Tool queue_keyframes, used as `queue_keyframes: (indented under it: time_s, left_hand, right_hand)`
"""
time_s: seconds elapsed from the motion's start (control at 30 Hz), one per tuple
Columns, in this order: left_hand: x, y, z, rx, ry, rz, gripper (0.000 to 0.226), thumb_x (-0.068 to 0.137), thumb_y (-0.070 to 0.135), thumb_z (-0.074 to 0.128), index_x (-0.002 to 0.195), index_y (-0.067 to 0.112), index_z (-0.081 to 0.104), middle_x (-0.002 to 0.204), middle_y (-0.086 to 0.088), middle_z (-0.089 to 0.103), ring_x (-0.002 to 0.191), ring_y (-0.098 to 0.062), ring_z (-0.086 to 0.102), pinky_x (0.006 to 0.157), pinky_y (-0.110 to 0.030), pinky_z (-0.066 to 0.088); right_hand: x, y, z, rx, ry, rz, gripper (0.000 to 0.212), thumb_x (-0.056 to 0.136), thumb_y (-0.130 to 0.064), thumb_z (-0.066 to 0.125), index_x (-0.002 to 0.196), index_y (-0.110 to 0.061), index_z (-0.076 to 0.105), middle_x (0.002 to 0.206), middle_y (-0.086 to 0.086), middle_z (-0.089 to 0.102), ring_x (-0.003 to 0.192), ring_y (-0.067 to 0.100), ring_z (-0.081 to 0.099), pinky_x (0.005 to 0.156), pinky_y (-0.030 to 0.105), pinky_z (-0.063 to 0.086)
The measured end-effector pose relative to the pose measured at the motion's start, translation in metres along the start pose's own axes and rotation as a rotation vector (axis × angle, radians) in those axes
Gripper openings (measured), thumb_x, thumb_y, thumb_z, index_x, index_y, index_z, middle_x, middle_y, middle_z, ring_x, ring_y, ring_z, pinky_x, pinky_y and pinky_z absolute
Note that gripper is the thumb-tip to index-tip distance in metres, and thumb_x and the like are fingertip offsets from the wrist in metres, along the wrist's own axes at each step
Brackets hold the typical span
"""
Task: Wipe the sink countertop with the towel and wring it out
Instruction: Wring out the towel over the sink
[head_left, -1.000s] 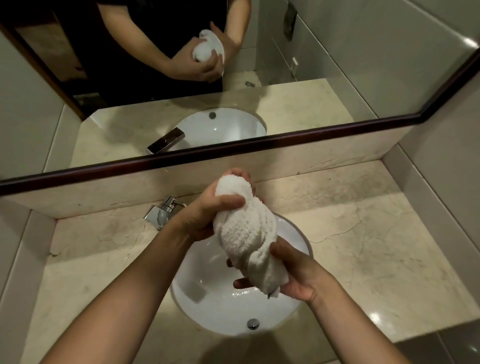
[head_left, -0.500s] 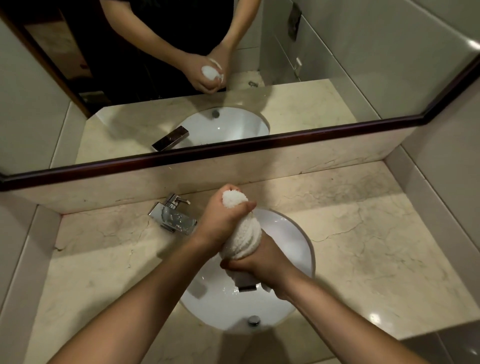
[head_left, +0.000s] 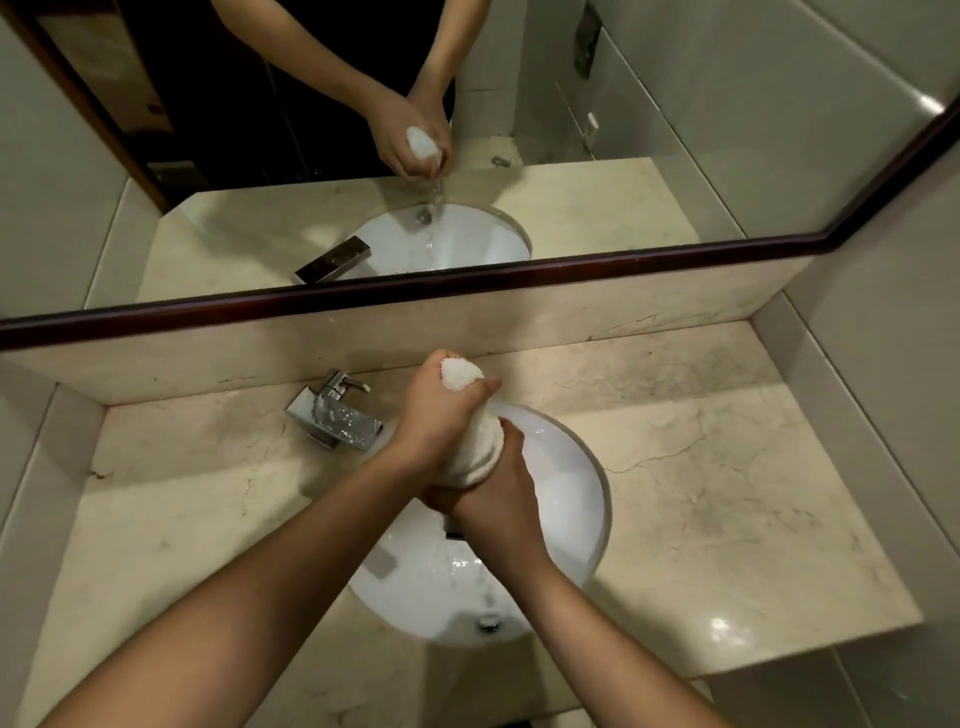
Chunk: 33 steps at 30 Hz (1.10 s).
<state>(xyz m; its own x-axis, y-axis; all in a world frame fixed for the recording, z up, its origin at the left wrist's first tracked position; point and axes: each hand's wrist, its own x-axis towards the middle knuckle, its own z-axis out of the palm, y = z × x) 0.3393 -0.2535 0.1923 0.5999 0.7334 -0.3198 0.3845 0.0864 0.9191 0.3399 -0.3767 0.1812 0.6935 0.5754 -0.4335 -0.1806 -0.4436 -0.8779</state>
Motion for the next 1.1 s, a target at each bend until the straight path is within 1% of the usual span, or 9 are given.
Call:
queue_keyframes:
  time_s: [0.13,0.27,0.37,0.47,0.53,0.6,0.77,0.93,1.1]
  left_hand:
    - [0.000,0.008,-0.021,-0.136,-0.277,-0.164,0.056,0.080,0.055,0.080,0.116,0.020,0.058,0.112,-0.012,0.070,0.096,-0.023,0.070,0.081,-0.037,0.061]
    - [0.012,0.003,-0.063,-0.528,-0.732,-0.183,0.088,0.073,0.049,0.089,0.144,0.010,0.053,0.123,-0.008,0.065,0.105,-0.018,0.066,0.087,-0.028,0.057]
    - [0.010,0.005,-0.061,-0.687,-1.030,-0.057,0.077,0.091,0.042,0.075,0.155,0.014,0.043,0.150,-0.011,0.055,0.135,-0.025,0.057,0.103,-0.038,0.053]
    - [-0.006,0.012,-0.041,-0.927,-1.207,0.049,0.067,0.098,0.029,0.069,0.154,0.008,0.041,0.146,-0.022,0.056,0.135,-0.040,0.055,0.103,-0.053,0.053]
    - [-0.010,0.019,-0.045,-1.038,-1.156,-0.049,0.048,0.095,0.005,0.067,0.139,-0.003,0.049,0.127,-0.031,0.058,0.126,-0.053,0.054,0.098,-0.064,0.052]
    - [-0.006,0.018,-0.043,-0.931,-1.132,-0.012,0.035,0.087,0.010,0.076,0.118,0.004,0.059,0.110,-0.018,0.065,0.113,-0.040,0.063,0.100,-0.059,0.051]
    - [0.001,0.020,-0.047,-0.580,-0.853,-0.010,0.040,0.073,0.018,0.090,0.098,0.013,0.058,0.093,-0.010,0.062,0.098,-0.033,0.065,0.097,-0.052,0.047]
    - [-0.012,0.025,-0.047,-0.352,-0.580,0.071,0.033,0.075,0.007,0.082,0.097,0.015,0.059,0.091,-0.015,0.069,0.090,-0.034,0.071,0.082,-0.046,0.059]
    - [-0.021,0.010,-0.023,-0.238,-0.275,0.126,0.029,0.083,-0.005,0.079,0.091,0.012,0.058,0.078,-0.013,0.067,0.071,-0.024,0.073,0.067,-0.036,0.062]
  right_hand:
    - [-0.005,-0.009,-0.015,0.081,-0.123,0.069,0.064,0.067,-0.021,0.092,0.118,-0.028,0.055,0.098,-0.002,0.073,0.069,0.016,0.073,0.050,0.038,0.061]
    - [-0.014,-0.010,-0.041,0.647,-0.549,0.306,0.048,0.072,-0.020,0.081,0.109,-0.003,0.056,0.074,0.007,0.062,0.052,0.015,0.055,0.043,0.022,0.040]
    - [-0.018,-0.008,-0.037,0.998,-0.934,0.292,0.060,0.077,-0.031,0.080,0.121,-0.003,0.050,0.095,0.008,0.062,0.060,0.013,0.057,0.051,0.021,0.048]
    - [-0.022,-0.013,-0.024,1.028,-1.023,0.224,0.059,0.082,-0.031,0.079,0.129,-0.002,0.059,0.115,0.013,0.065,0.085,0.022,0.072,0.064,0.025,0.058]
    - [-0.022,-0.009,-0.027,1.033,-0.970,0.256,0.076,0.080,-0.027,0.084,0.144,0.000,0.051,0.137,0.020,0.062,0.117,0.036,0.068,0.079,0.036,0.062]
    - [-0.019,-0.005,-0.037,0.998,-0.937,0.223,0.088,0.080,-0.027,0.088,0.151,-0.003,0.041,0.140,0.022,0.060,0.125,0.038,0.063,0.085,0.044,0.062]
    - [-0.011,-0.015,-0.051,0.552,-0.703,0.158,0.096,0.060,-0.035,0.099,0.136,-0.002,0.050,0.101,0.019,0.067,0.090,0.037,0.063,0.064,0.039,0.052]
    - [-0.015,-0.031,-0.045,0.271,-0.509,0.045,0.056,0.081,0.005,0.081,0.127,-0.011,0.055,0.076,-0.002,0.070,0.061,0.013,0.066,0.046,0.023,0.049]
    - [-0.013,-0.012,-0.022,0.219,-0.234,0.023,0.040,0.074,0.006,0.081,0.106,-0.010,0.062,0.072,0.006,0.064,0.056,0.020,0.061,0.044,0.024,0.045]
